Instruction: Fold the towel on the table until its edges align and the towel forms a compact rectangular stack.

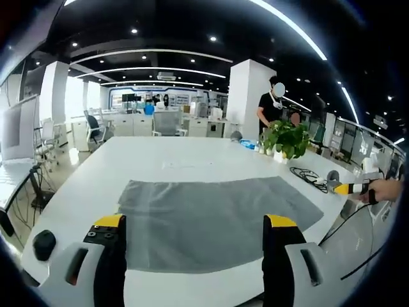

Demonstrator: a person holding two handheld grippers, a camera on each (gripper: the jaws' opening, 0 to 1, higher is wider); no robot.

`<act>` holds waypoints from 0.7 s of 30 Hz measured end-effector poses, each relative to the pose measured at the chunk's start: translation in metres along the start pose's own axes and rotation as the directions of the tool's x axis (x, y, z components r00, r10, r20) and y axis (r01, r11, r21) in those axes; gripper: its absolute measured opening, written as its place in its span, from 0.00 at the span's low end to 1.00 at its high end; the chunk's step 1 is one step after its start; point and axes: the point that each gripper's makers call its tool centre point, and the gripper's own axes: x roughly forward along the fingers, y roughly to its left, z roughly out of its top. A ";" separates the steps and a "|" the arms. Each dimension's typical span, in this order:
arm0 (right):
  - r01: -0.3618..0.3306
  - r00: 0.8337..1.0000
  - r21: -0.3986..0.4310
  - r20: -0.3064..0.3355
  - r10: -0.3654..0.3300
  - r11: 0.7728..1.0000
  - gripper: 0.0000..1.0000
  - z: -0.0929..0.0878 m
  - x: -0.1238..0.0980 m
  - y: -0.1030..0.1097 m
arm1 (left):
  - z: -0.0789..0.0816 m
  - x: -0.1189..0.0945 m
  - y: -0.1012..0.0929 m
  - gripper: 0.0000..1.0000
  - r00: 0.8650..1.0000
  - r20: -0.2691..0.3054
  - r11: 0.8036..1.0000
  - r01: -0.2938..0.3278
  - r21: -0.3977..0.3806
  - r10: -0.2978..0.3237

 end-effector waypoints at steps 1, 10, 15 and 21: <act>0.000 1.000 0.000 0.000 0.000 1.000 0.76 0.000 0.000 0.000 | -0.001 0.000 0.000 0.90 1.000 -0.004 1.000 0.004 -0.001 -0.004; 0.001 1.000 0.005 0.002 -0.001 1.000 0.76 0.001 0.000 -0.001 | -0.003 0.003 0.003 0.90 1.000 -0.008 1.000 0.004 -0.009 -0.004; 0.003 1.000 0.006 -0.002 -0.003 1.000 0.76 0.000 0.000 -0.002 | -0.003 0.003 0.000 0.89 1.000 -0.006 1.000 0.022 -0.002 -0.022; 0.003 1.000 0.009 0.002 -0.003 1.000 0.75 0.000 0.000 -0.002 | -0.004 0.005 0.001 0.88 1.000 -0.010 1.000 0.027 -0.003 -0.027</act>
